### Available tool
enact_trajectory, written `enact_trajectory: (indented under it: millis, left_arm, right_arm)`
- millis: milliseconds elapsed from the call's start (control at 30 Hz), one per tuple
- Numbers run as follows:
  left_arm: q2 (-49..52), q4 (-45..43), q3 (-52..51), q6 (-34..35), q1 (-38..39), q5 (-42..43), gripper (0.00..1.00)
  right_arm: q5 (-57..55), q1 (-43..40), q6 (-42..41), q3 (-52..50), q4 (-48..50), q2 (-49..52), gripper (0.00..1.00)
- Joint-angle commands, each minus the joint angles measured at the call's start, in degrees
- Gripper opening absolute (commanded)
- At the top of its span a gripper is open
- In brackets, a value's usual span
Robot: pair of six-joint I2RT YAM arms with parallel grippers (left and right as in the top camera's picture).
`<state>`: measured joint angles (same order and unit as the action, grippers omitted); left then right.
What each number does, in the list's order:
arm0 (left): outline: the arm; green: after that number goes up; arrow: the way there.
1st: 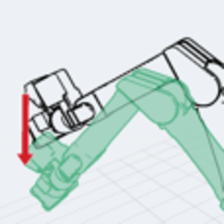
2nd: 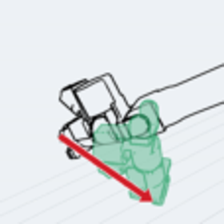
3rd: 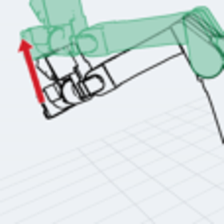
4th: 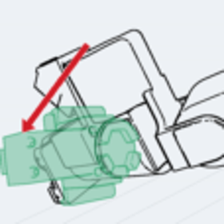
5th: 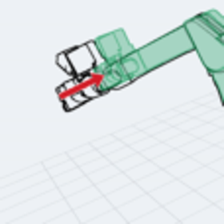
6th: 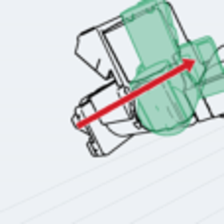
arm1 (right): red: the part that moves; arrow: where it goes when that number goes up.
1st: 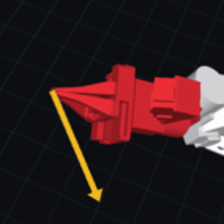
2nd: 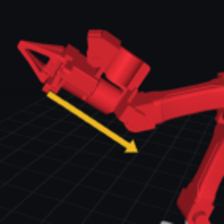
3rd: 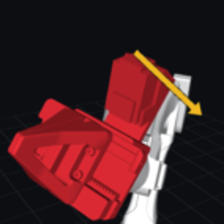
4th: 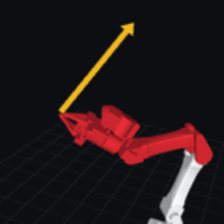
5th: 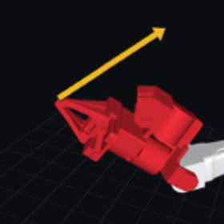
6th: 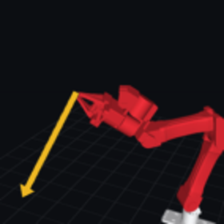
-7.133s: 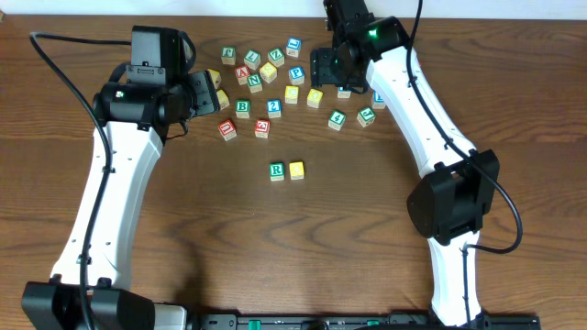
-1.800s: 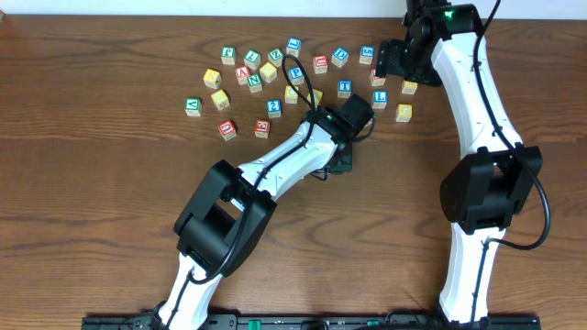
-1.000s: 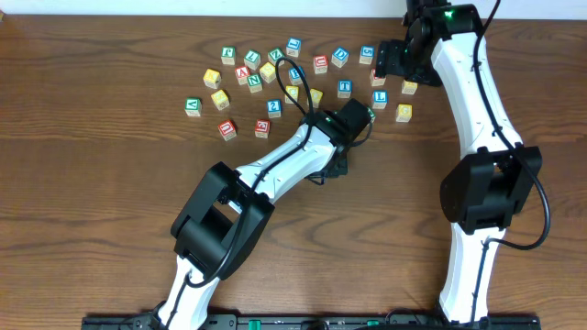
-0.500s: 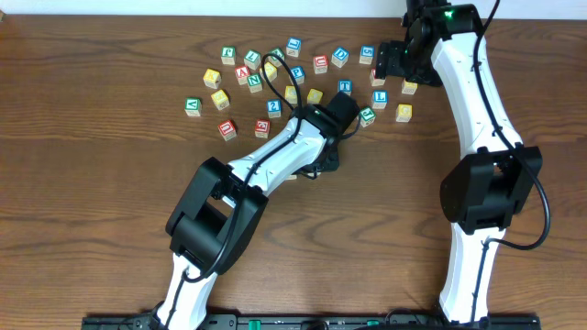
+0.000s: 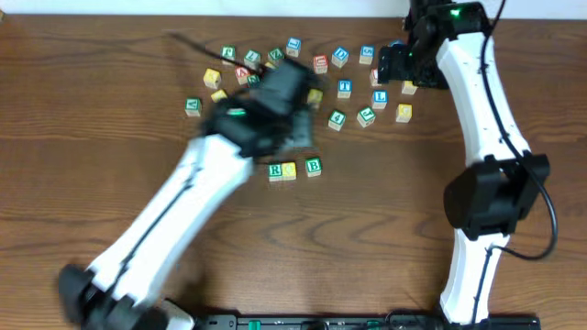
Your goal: Spell out ROBOT
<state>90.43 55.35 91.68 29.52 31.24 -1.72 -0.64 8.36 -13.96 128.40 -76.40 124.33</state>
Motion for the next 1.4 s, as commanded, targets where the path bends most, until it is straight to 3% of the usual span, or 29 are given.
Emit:
enact_trajectory:
  millis: [0, 233, 333, 500, 533, 567, 600, 1367]
  left_arm:
    - [-8.2, 4.9, 0.5, -8.6, -9.8, -0.7, 0.59]
    - [-13.3, 7.2, 0.5, -15.4, -27.9, -0.4, 0.64]
    - [-12.7, 7.1, 0.5, -19.3, -32.5, -0.3, 0.67]
    - [-11.1, 6.8, 0.5, -19.7, -37.2, -0.3, 0.73]
    - [-10.9, 6.8, 0.5, -19.6, -37.6, -0.5, 0.75]
    - [-10.4, 7.3, 0.4, -19.6, -38.2, -0.5, 0.91]
    - [-9.9, 7.8, 0.4, -19.7, -38.5, -0.5, 0.99]
    - [-7.3, 9.8, 0.4, -19.6, -38.7, -0.5, 0.99]
  right_arm:
    - [0.2, -3.0, 2.8, 0.3, -1.5, -10.0, 0.99]
    - [0.8, -11.5, 9.6, 0.3, -5.7, -14.2, 0.99]
    - [1.0, -14.4, 9.8, 0.0, -6.1, -14.2, 0.99]
    - [1.0, -16.7, 9.8, 0.0, -5.0, -14.2, 0.99]
    - [0.9, -16.9, 9.8, 0.0, -4.9, -14.2, 0.99]
    - [0.8, -17.0, 9.8, 0.0, -5.0, -14.2, 0.99]
    - [0.8, -17.0, 9.8, 0.0, -5.1, -14.2, 0.99]
    - [0.8, -16.9, 9.8, 0.0, -5.1, -14.2, 0.99]
